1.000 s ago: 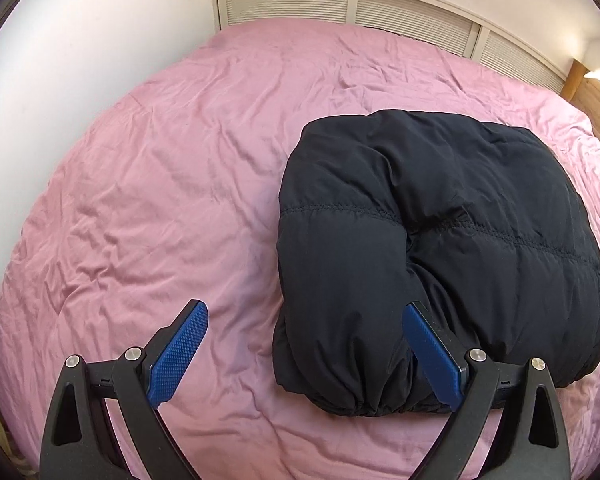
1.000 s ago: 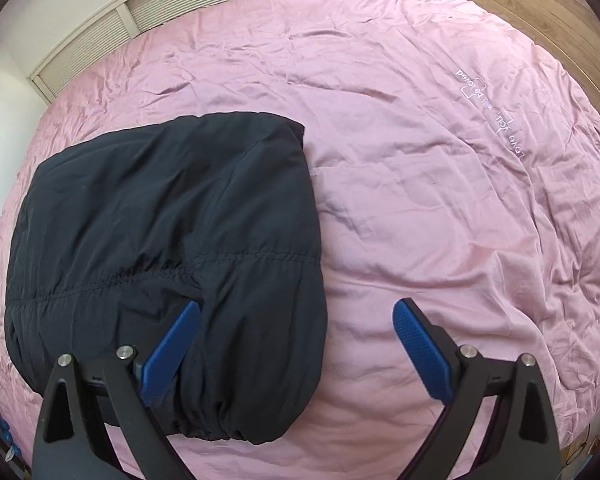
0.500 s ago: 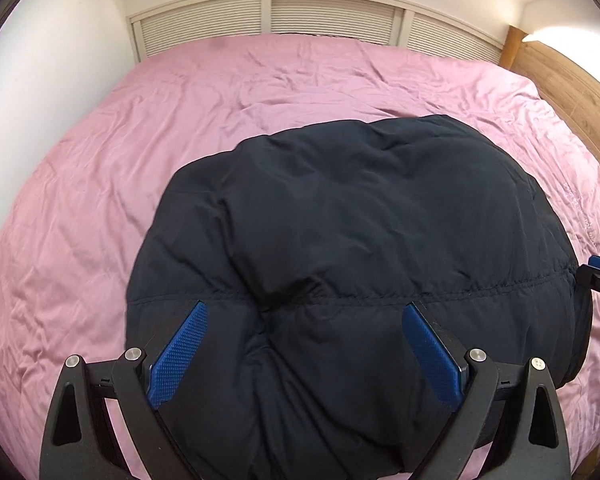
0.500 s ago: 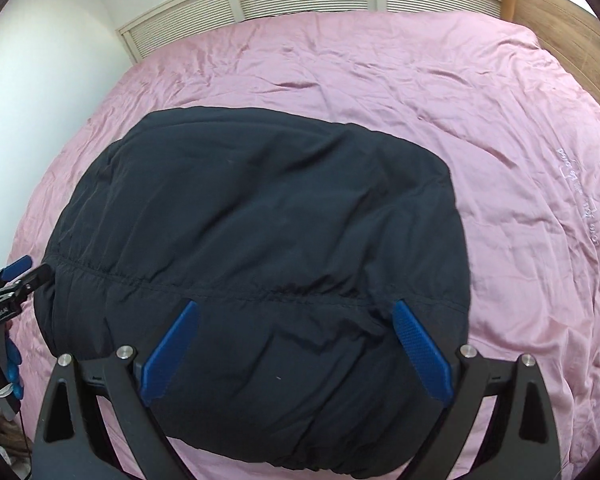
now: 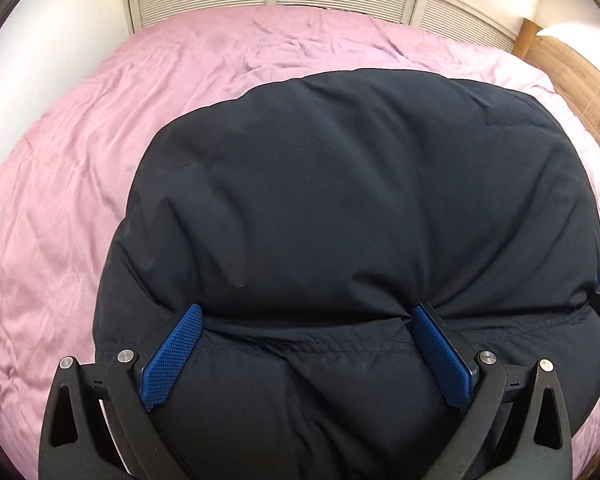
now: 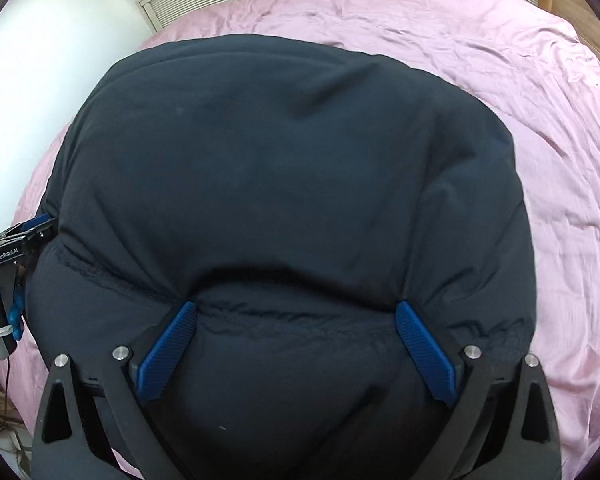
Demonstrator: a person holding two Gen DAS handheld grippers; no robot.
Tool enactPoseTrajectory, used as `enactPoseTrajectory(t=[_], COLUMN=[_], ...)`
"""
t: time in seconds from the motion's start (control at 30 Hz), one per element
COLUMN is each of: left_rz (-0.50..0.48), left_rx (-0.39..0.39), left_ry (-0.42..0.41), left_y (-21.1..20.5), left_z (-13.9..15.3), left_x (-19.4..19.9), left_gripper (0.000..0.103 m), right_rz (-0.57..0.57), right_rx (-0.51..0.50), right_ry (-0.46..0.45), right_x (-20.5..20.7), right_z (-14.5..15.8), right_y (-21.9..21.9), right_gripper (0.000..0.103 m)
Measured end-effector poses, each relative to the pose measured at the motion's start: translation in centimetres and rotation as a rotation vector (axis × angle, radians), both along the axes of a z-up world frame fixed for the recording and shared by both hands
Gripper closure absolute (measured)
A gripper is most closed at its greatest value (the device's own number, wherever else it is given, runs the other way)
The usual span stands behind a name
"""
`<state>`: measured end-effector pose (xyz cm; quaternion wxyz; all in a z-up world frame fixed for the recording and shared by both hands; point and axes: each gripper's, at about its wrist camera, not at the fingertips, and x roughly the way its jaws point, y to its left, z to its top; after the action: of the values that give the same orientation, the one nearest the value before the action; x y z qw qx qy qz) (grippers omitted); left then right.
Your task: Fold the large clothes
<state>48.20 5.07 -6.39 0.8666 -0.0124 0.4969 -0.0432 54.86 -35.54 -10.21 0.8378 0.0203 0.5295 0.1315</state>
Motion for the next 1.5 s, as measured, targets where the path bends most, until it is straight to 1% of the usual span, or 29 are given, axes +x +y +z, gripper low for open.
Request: enactPoseTrajectory(t=[0.13, 0.2, 0.27, 0.33, 0.43, 0.53, 0.6, 0.67, 0.73, 0.83, 0.97, 1.07, 1.1, 1.17, 1.23, 1.3, 1.37, 1.4, 1.5], left_rz=[0.012, 0.028, 0.033, 0.031, 0.030, 0.030, 0.053, 0.072, 0.093, 0.104, 0.103, 0.100, 0.105, 0.104, 0.092, 0.102, 0.133, 0.153, 0.194], left_rx=[0.029, 0.043, 0.059, 0.049, 0.018, 0.015, 0.013, 0.024, 0.001, -0.051, -0.110, -0.124, -0.121, -0.090, -0.062, -0.063, -0.075, -0.082, -0.113], left_ry=[0.009, 0.002, -0.022, -0.043, -0.051, -0.029, -0.002, 0.014, 0.039, 0.069, 0.091, 0.101, 0.101, 0.074, 0.040, 0.016, -0.002, -0.005, -0.010], left_y=[1.1, 1.3, 1.0, 0.7, 0.4, 0.5, 1.1, 2.0, 3.1, 4.8, 5.7, 6.6, 6.7, 5.9, 5.4, 5.9, 6.6, 7.0, 8.1], left_z=[0.3, 1.1, 2.1, 3.1, 3.5, 2.5, 1.5, 0.5, -0.4, -1.6, -2.5, -2.8, -2.6, -1.3, 0.2, 1.3, 2.2, 2.6, 3.3], left_x=[-0.2, -0.7, -1.9, -3.6, -6.0, -7.7, -8.2, -8.2, -8.6, -8.9, -9.6, -10.9, -11.0, -11.6, -12.3, -12.8, -13.5, -13.7, -14.0], left_gripper=[0.001, 0.001, 0.001, 0.001, 0.001, 0.001, 0.001, 0.001, 0.001, 0.001, 0.001, 0.001, 0.001, 0.001, 0.001, 0.001, 0.001, 0.001, 0.001], right_rz=[-0.038, -0.086, -0.115, -0.122, -0.093, -0.029, 0.009, 0.043, 0.050, 0.029, -0.007, -0.056, -0.074, -0.106, -0.122, -0.105, -0.080, -0.069, -0.059], right_rx=[-0.052, -0.092, -0.112, -0.111, -0.073, -0.031, -0.004, 0.014, -0.001, -0.010, -0.062, -0.066, -0.073, -0.087, -0.101, -0.123, -0.138, -0.137, -0.126], right_ry=[0.011, 0.026, 0.033, 0.030, -0.012, -0.034, -0.038, -0.021, 0.003, 0.036, 0.065, 0.096, 0.106, 0.126, 0.118, 0.111, 0.106, 0.100, 0.100], right_x=[-0.2, -0.3, -0.8, -1.7, -3.9, -6.2, -7.3, -7.8, -8.0, -7.5, -7.6, -7.7, -7.6, -8.0, -8.5, -9.1, -9.4, -9.9, -9.5], right_z=[-0.3, -0.3, 0.1, 0.9, 2.9, 3.9, 3.8, 3.0, 1.6, 0.0, -0.8, -1.1, -1.2, -1.2, -0.5, 0.3, 1.4, 2.0, 3.2], right_y=[-3.0, -4.6, -5.5, -5.6, -4.2, -1.5, 0.2, 1.4, 1.7, 0.2, -2.6, -4.5, -4.5, -5.3, -5.3, -4.8, -3.4, -3.4, -1.4], right_gripper=[0.002, 0.002, 0.002, 0.002, 0.002, 0.002, 0.002, 0.002, 0.002, 0.002, 0.002, 0.002, 0.002, 0.002, 0.002, 0.002, 0.002, 0.002, 0.002])
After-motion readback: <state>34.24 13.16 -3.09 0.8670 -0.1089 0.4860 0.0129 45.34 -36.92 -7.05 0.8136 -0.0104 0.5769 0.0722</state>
